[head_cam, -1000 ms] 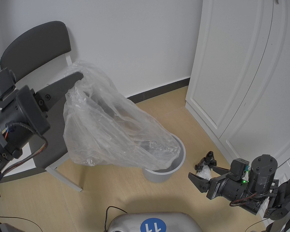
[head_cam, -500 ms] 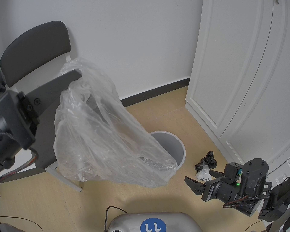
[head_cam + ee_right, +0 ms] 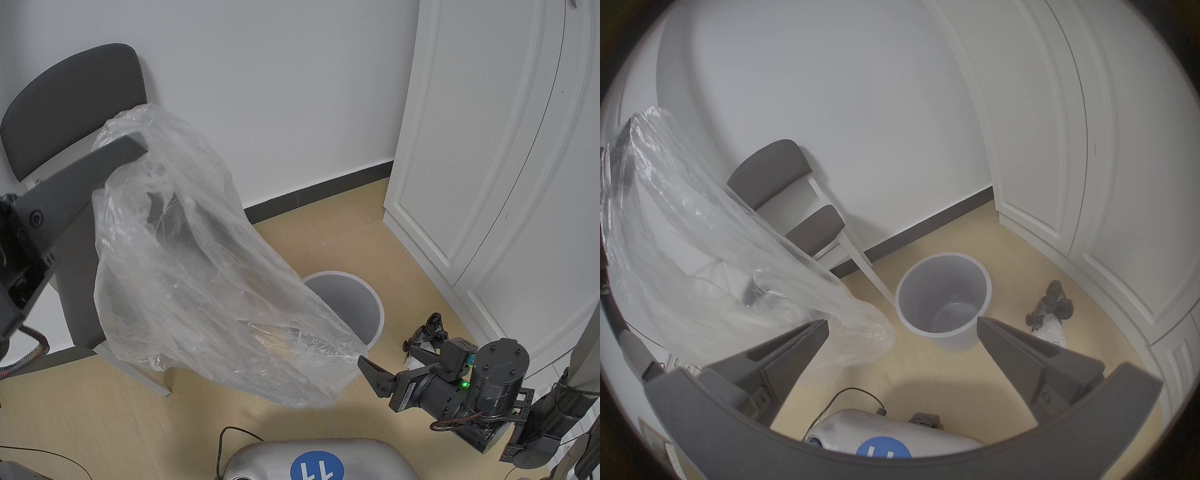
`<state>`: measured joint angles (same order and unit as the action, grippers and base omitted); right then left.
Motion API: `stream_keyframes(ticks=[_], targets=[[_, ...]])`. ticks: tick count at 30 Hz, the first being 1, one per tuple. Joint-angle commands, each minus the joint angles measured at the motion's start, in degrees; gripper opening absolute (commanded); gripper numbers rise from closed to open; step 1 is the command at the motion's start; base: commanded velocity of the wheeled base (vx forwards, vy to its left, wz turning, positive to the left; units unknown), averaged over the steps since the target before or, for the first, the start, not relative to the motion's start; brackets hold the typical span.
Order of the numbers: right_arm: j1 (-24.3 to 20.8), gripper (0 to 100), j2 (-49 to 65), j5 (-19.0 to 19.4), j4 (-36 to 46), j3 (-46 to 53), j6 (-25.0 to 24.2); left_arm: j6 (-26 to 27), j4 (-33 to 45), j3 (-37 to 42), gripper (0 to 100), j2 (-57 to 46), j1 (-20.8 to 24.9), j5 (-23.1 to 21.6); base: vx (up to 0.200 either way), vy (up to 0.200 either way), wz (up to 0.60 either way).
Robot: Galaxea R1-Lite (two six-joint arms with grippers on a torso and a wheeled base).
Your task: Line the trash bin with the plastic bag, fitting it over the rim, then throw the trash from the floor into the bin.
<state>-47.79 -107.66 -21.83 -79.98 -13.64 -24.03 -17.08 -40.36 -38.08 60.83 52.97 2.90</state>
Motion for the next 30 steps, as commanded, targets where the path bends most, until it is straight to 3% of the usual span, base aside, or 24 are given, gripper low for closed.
stream_keyframes(ticks=[1,3,13,19,30], targets=[[0.5,100,-11.09,-0.23,-6.15,-2.53,0.21,-0.06,-0.07,0.11,0,0.34,0.12,0.17,0.0,0.0,0.0],[1.82,100,-13.9,-0.67,-10.02,-2.88,0.56,0.03,-0.42,0.38,0,0.17,0.12,0.17,0.0,0.0,0.0],[2.26,100,-17.68,-0.93,-10.02,-6.75,-1.64,0.03,-0.51,0.73,0,-0.36,0.21,0.09,0.0,0.0,0.0],[2.17,100,-17.68,-0.93,-10.02,-8.07,-4.89,0.12,-0.59,0.91,0,-0.36,0.29,0.09,0.0,0.0,0.0],[-0.03,100,-14.34,-0.84,-10.02,-7.19,-5.33,0.12,-0.59,1.08,0,-0.36,1.26,0.09,0.0,0.0,0.0]])
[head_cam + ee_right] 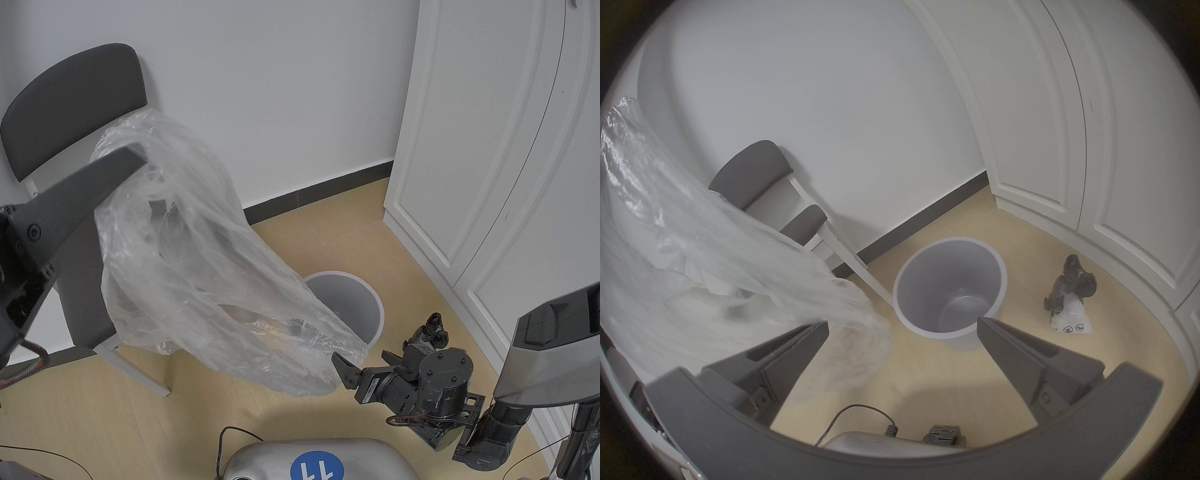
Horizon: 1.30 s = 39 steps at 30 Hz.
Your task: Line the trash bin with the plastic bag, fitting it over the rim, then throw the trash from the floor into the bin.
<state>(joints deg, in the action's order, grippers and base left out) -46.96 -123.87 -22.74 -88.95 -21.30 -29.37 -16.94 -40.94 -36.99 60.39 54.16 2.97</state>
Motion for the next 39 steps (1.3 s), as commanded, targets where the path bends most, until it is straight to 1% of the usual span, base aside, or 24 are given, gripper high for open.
stream_keyframes(ticks=[1,16,24,28,39], targets=[[-1.03,100,1.88,0.15,-1.05,0.73,0.01,-0.02,-0.02,-0.02,0,0.08,0.15,0.01,0.0,0.0,0.0],[-0.59,100,0.29,0.06,-1.05,0.73,0.01,0.07,-0.11,0.34,0,-0.54,1.74,0.01,0.0,0.0,0.0],[-0.33,100,-0.85,-0.03,-1.05,0.82,0.36,2.0,-0.11,0.86,0,-1.51,1.91,0.01,0.0,0.0,0.0],[-0.33,100,-1.02,-0.03,-1.05,0.82,0.45,2.09,-0.11,0.86,0,-2.03,3.05,0.01,0.0,0.0,0.0],[-0.33,100,-1.38,-0.12,-1.05,0.82,0.71,2.09,-0.02,0.95,0,-2.03,3.14,0.01,0.0,0.0,0.0]])
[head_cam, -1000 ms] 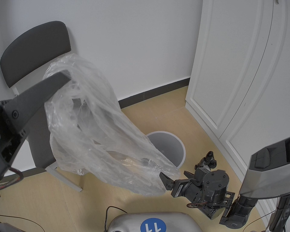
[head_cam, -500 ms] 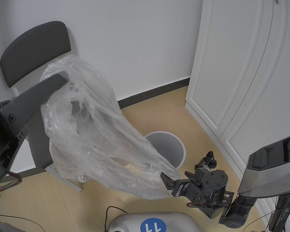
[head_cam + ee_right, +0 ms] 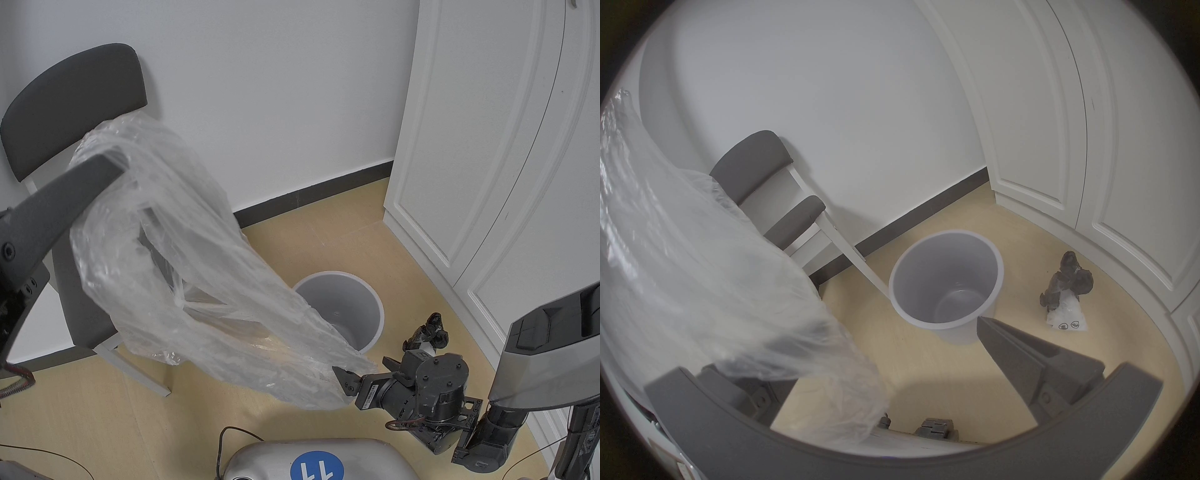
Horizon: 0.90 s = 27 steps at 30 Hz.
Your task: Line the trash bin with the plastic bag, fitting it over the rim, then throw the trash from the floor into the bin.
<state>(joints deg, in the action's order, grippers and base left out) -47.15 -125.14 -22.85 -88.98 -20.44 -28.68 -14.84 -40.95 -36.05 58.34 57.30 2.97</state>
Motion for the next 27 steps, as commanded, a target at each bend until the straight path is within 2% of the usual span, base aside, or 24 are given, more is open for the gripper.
stream_keyframes(ticks=[1,4,5,20,25,27], targets=[[-0.13,100,-0.02,-0.01,-1.02,-0.03,0.03,-0.02,0.08,0.1,0,0.1,0.01,0.01,0.0,0.0,0.0],[-0.13,100,0.33,-0.71,-1.02,-0.39,0.03,-0.11,-0.01,0.63,0,0.63,0.18,-0.07,0.0,0.0,0.0],[-0.13,0,0.33,-0.8,-1.02,-0.39,0.03,-0.19,-0.01,0.63,0,0.72,0.18,-0.07,0.0,0.0,0.0],[-0.13,0,3.06,-1.68,-1.02,-0.47,0.91,-0.19,-0.01,0.98,0,1.51,0.62,-0.07,0.0,0.0,0.0],[0.83,0,7.71,-2.73,-1.02,-0.12,4.16,-0.28,0.43,0.98,0,2.12,0.54,-0.07,0.0,0.0,0.0],[2.77,0,10.18,-3.26,-1.02,0.67,8.65,-0.19,0.87,1.42,0,2.12,0.1,-0.16,0.0,0.0,0.0]])
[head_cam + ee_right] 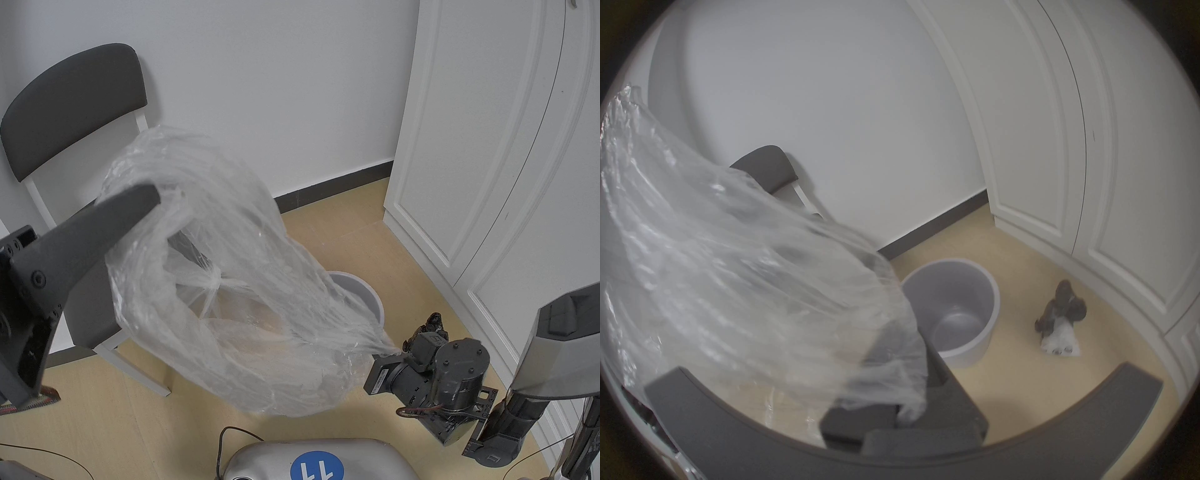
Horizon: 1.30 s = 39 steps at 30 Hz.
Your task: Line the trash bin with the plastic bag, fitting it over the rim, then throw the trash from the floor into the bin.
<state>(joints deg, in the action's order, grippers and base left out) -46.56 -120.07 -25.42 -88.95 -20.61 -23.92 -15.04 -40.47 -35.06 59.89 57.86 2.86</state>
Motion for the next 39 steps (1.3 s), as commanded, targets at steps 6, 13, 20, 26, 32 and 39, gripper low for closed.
stream_keyframes(ticks=[6,13,20,26,32,39], targets=[[5.07,0,13.45,-0.77,-1.05,4.53,12.84,0.19,2.42,1.84,0,1.19,-0.64,-0.23,0.0,0.0,0.0],[6.74,0,25.76,-0.77,4.32,6.9,20.49,1.24,13.67,0.61,0,4.44,-2.05,0.04,0.0,0.0,0.0],[6.74,0,42.28,-0.69,37.45,0.05,18.47,5.64,15.6,2.28,0,6.99,-4.24,0.21,0.0,0.0,0.0],[6.74,0,52.74,-0.51,67.6,-12.26,9.59,5.9,15.69,2.45,0,7.96,-4.33,0.12,0.0,0.0,0.0],[7.36,0,58.28,0.28,78.5,-16.21,6.69,5.9,15.69,2.45,0,8.84,-4.95,0.21,0.0,0.0,0.0],[7.8,0,63.55,-0.07,79.11,-11.73,18.03,6.43,15.69,2.28,0,8.75,-8.11,0.21,0.0,0.0,0.0]])
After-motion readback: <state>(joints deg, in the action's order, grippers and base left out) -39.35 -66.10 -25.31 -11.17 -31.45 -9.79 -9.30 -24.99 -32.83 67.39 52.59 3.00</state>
